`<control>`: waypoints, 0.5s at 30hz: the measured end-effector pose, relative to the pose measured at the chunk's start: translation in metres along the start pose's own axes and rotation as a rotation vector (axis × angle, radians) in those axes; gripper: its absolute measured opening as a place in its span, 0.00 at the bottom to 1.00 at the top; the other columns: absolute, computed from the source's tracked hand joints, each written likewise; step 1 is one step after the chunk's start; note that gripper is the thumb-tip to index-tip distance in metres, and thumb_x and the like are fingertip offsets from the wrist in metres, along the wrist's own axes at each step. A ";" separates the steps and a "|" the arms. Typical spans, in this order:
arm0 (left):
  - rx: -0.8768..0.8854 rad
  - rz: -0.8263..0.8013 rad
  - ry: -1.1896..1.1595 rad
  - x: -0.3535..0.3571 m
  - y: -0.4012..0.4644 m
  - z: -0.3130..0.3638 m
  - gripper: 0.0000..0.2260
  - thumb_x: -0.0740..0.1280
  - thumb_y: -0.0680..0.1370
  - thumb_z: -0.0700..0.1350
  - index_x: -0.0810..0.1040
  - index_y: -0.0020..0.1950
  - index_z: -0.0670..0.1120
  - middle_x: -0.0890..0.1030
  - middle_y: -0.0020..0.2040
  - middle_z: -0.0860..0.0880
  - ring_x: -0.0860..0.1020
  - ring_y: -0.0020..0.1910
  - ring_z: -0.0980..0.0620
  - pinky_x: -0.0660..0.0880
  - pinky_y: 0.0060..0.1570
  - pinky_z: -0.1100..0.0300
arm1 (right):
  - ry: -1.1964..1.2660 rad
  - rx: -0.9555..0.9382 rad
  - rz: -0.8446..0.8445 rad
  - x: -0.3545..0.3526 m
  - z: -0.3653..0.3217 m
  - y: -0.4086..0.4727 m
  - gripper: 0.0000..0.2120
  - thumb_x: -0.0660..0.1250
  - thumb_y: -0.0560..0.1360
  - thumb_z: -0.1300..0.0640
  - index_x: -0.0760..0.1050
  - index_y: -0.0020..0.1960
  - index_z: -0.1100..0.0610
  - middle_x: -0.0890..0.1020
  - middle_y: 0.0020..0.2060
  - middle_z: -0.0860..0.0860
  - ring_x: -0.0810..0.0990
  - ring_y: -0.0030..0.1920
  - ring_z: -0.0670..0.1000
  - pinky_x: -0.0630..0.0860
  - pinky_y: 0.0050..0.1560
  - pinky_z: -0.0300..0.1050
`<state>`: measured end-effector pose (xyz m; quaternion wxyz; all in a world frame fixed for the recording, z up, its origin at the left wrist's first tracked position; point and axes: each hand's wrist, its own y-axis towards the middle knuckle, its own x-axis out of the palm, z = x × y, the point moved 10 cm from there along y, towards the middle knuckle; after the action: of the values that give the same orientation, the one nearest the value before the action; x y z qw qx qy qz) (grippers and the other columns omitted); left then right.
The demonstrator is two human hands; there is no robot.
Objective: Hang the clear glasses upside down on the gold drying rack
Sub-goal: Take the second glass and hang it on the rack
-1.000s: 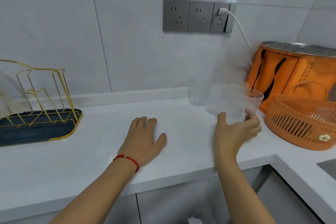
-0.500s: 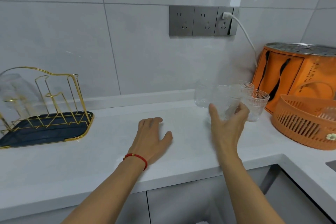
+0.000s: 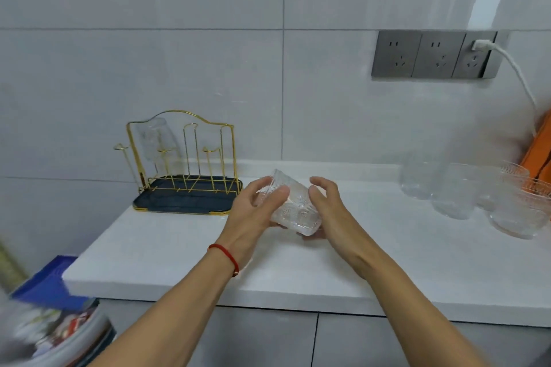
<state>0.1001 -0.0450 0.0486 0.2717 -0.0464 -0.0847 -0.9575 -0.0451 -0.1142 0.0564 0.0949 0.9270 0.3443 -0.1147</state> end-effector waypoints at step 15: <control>0.080 0.118 1.409 -0.125 0.009 -0.025 0.26 0.54 0.81 0.62 0.56 0.80 0.63 0.53 0.84 0.47 0.48 0.81 0.41 0.49 0.78 0.35 | -0.061 -0.399 0.371 0.022 -0.172 0.122 0.23 0.69 0.71 0.40 0.71 0.65 0.39 0.74 0.61 0.49 0.79 0.62 0.55 0.80 0.61 0.58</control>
<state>0.2100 0.0072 0.0089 0.3148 0.5897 0.0789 -0.7395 0.0769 -0.1476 0.2265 0.3052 0.9333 0.1815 -0.0532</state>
